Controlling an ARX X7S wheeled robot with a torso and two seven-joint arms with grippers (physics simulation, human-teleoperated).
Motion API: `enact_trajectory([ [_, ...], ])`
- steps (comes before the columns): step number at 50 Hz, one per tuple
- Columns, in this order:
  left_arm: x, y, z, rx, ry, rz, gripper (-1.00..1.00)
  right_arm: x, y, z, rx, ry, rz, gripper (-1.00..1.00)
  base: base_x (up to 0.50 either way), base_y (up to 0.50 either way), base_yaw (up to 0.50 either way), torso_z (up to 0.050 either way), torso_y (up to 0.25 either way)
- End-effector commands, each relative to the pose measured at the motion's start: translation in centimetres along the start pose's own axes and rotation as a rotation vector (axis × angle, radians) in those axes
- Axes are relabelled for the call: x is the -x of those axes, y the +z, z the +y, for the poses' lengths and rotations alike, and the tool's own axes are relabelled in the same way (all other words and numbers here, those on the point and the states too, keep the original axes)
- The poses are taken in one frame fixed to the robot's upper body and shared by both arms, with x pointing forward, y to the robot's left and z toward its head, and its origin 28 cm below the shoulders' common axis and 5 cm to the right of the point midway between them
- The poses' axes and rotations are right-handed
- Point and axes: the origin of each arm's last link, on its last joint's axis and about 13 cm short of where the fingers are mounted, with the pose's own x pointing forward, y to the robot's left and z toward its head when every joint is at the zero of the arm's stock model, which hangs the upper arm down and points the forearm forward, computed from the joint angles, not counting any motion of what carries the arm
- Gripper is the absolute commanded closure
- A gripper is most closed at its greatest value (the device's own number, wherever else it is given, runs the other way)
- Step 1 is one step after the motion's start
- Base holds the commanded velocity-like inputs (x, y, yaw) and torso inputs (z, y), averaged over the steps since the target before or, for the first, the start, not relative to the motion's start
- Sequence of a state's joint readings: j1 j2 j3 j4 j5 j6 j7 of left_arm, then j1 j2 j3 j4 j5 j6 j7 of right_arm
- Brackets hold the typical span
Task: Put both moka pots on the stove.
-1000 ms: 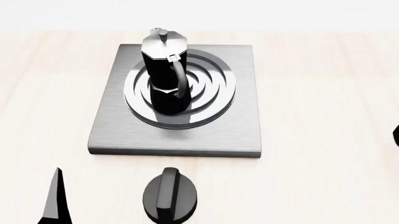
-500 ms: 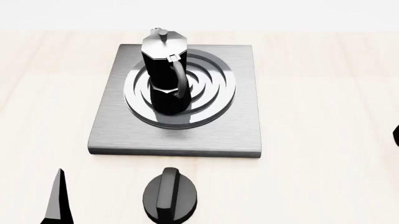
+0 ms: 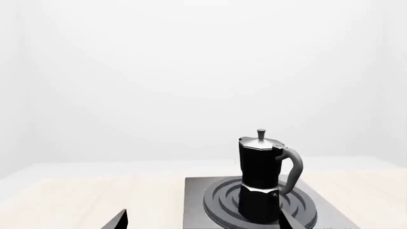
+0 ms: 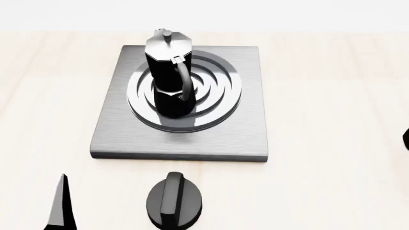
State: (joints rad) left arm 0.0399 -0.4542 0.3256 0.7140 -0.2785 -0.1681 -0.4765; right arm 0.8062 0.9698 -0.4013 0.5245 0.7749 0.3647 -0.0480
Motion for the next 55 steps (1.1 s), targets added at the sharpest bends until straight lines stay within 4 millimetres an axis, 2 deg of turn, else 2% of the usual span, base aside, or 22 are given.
enact_trajectory([
  [1,0.0,-0.1,-0.1,0.000,-0.004,0.004,-1.00,-0.5,-1.0,0.2,-0.011,-0.019,0.004,-1.00,0.00,0.00,0.00,0.000,0.000],
  [27,0.0,-0.2,0.0,-0.003,-0.004,0.003,-1.00,-2.4,-2.0,1.7,0.030,-0.066,-0.033,-1.00,0.00,0.00,0.00,0.000,0.000],
  [55,0.0,-0.2,-0.1,-0.006,-0.006,0.004,-1.00,-3.5,-2.7,1.9,0.019,-0.107,-0.043,-1.00,0.00,0.00,0.00,0.000,0.000],
])
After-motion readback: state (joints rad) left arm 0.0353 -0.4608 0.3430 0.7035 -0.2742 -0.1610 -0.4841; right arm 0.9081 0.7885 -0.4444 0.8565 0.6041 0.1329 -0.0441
